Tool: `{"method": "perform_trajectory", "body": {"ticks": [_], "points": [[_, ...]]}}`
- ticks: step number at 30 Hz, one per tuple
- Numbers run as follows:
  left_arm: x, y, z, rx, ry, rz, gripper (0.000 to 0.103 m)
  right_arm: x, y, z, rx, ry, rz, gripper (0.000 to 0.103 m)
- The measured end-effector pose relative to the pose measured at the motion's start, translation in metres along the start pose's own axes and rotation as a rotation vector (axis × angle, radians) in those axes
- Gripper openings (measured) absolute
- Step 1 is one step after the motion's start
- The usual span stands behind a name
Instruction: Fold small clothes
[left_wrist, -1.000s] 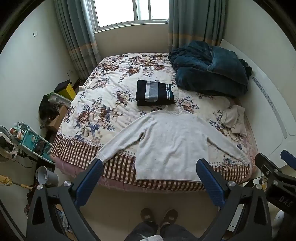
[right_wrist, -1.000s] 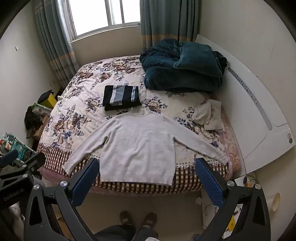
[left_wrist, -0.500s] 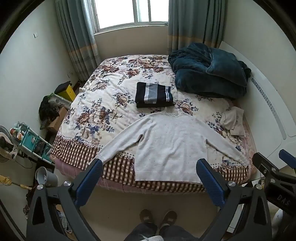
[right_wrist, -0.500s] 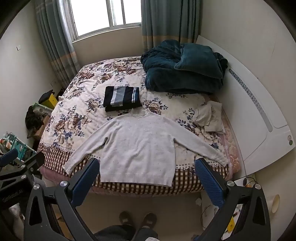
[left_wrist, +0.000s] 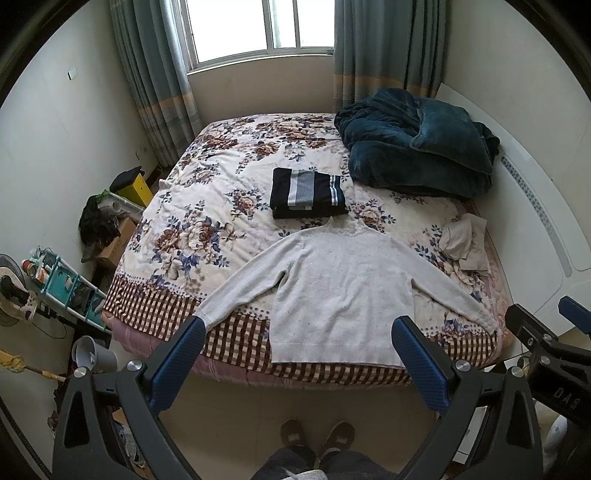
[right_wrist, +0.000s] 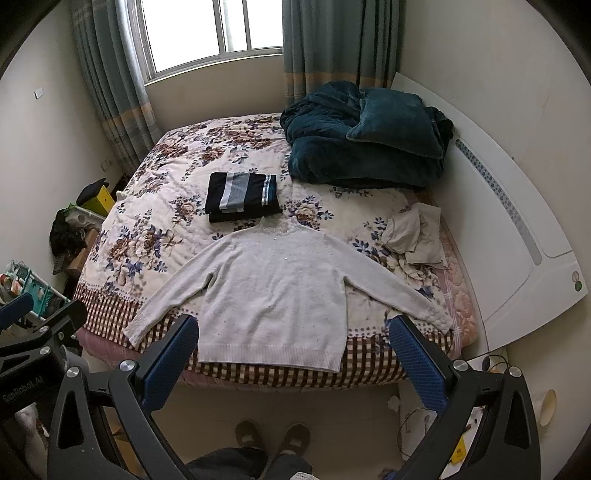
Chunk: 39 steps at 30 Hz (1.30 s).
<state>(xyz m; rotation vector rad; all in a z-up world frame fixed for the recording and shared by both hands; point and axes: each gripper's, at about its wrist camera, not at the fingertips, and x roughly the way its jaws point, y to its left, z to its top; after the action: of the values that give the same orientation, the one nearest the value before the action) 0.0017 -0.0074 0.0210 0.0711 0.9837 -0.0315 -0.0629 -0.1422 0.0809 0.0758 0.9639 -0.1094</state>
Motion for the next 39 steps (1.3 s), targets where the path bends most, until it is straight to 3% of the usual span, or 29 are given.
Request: {"method": "perform_trajectory", "body": {"ticks": [39], "points": [[-0.009,-0.008,-0.001,0.001,-0.023,-0.002,0.103,-0.018,-0.001,0.007,-0.008,-0.014,-0.001,0.103]]}}
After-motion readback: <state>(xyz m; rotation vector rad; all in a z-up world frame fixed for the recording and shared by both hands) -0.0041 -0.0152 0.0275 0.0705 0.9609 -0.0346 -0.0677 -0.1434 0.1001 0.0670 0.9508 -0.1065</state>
